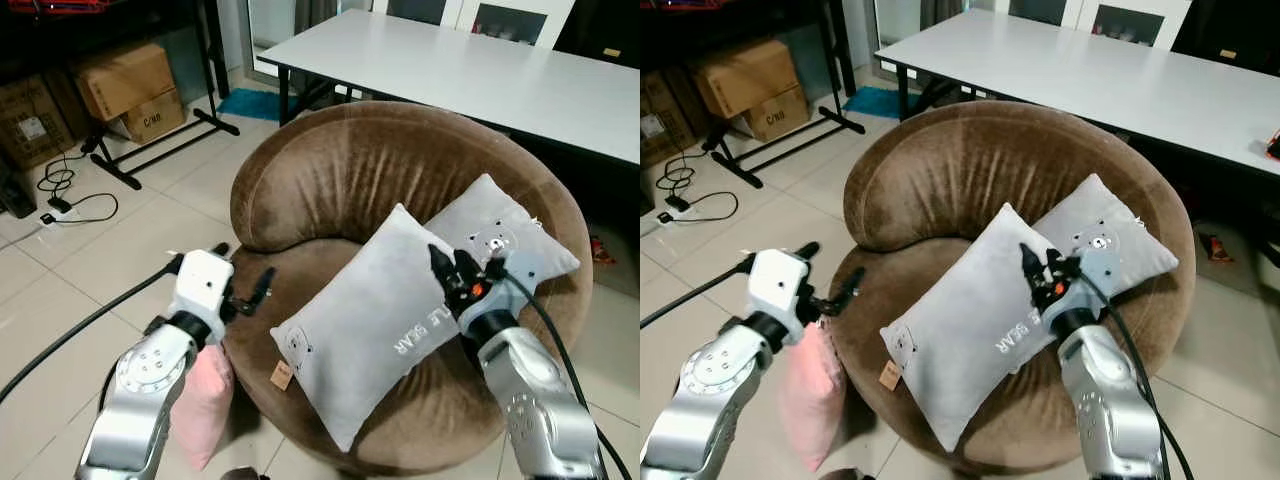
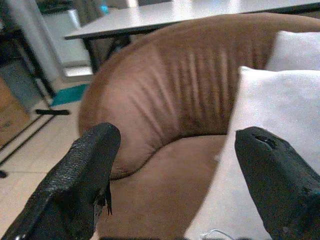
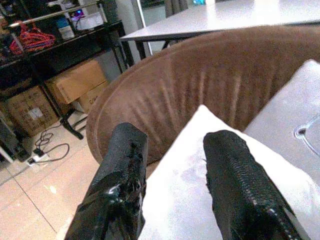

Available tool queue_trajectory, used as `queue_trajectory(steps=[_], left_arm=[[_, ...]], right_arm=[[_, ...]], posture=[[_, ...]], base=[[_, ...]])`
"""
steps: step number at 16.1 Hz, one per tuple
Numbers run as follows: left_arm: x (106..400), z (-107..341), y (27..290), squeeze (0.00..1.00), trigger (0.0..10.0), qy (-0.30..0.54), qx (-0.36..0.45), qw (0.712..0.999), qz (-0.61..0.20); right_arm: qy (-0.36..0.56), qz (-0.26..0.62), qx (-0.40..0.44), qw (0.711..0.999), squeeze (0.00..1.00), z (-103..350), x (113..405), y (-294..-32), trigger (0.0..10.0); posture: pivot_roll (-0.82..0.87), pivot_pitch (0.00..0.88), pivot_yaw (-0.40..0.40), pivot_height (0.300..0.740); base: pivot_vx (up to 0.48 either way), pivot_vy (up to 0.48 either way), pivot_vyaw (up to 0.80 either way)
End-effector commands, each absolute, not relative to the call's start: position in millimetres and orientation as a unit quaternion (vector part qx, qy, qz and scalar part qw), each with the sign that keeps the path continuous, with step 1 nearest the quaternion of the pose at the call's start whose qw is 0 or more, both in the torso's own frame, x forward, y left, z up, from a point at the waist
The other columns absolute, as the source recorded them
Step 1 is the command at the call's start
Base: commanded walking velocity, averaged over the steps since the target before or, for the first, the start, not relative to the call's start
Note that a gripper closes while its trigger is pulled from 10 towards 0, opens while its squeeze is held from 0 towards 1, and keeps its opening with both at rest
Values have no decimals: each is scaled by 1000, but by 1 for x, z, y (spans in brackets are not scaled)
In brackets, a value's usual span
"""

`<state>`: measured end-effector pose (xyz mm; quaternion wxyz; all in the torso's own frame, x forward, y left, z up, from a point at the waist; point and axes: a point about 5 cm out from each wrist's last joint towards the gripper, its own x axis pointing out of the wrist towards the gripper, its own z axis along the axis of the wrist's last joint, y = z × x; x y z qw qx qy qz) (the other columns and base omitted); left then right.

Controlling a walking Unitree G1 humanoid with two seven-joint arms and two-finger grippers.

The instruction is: Move the pillow to the sofa from floor

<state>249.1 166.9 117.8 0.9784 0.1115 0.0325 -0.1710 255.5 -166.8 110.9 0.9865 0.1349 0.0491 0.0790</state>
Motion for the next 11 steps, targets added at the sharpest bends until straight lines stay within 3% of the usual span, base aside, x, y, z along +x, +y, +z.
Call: queue_trajectory(steps=[1, 5, 11], left_arm=[[247, 120, 169, 0, 10000, 27, 116, 980, -159], [240, 119, 172, 0, 10000, 32, 123, 982, -139], [242, 121, 171, 0, 10000, 27, 134, 982, -131]], right_arm=[[49, 87, 123, 987, 0, 115, 254, -163, 10000], [76, 129, 93, 984, 0, 114, 242, -157, 10000], [114, 85, 104, 984, 0, 103, 242, -156, 10000]], posture=[[-17, 0, -43, 740], [0, 0, -58, 740], [1, 0, -46, 740]], base=[[0, 368, 613], [0, 361, 800], [0, 360, 0]])
